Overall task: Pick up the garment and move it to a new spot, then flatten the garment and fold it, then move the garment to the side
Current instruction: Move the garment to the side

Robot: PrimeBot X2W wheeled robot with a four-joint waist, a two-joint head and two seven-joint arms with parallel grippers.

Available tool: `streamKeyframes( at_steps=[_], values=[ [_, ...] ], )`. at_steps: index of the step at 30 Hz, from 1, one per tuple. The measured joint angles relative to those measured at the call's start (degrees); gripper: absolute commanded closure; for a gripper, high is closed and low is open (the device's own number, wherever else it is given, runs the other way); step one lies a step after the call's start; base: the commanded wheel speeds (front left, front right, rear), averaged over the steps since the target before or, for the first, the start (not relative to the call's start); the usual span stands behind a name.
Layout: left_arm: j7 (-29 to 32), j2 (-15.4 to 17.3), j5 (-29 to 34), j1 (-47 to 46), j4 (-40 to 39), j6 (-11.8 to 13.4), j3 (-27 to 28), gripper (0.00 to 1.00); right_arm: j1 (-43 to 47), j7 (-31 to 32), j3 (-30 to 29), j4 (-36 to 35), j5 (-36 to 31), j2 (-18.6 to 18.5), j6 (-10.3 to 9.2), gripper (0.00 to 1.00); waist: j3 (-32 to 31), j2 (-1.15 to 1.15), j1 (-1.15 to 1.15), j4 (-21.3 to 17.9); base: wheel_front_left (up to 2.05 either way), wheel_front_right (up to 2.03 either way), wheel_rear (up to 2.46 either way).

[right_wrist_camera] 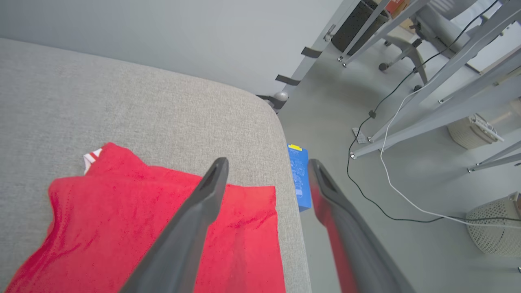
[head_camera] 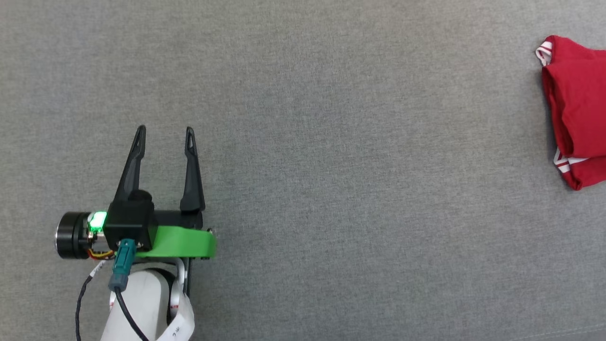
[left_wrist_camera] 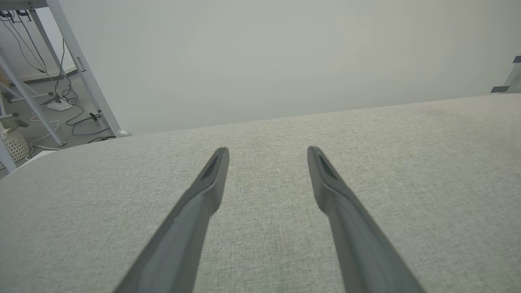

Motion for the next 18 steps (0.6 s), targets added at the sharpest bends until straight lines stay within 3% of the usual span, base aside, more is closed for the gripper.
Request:
streamKeyframes(
  at_steps=[6, 14, 15, 18],
  values=[
    [0.0, -0.1, -1.0, 4.1, 1.0, 0.4, 1.5, 0.0, 4.4, -14.4, -7.7, -6.8, -6.3, 6.1, -0.01, 0.0, -6.0, 0.0, 0.0, 0.7, 0.0, 0.0, 0.0],
    [0.0, -1.0, -1.3, 5.9, 1.7, 0.3, 1.7, 0.0, 17.9, -18.5, -18.5, -21.3, -13.5, 18.5, -0.01, 0.0, -12.3, 0.0, 0.0, 3.2, 0.0, 0.0, 0.0],
    [0.0, -1.1, -1.3, 6.6, 1.7, 0.3, 1.7, 0.0, 21.8, -18.6, -20.5, -25.7, -15.2, 21.8, -0.01, 0.0, -13.3, 0.0, 0.0, 4.3, 0.0, 0.0, 0.0],
    [0.0, -1.3, -1.5, 7.5, 1.9, 0.4, 1.7, 0.0, 26.5, -18.8, -21.8, -30.5, -17.1, 26.4, -0.01, 0.0, -14.6, 0.0, 0.0, 5.8, 0.0, 0.0, 0.0]
  ],
)
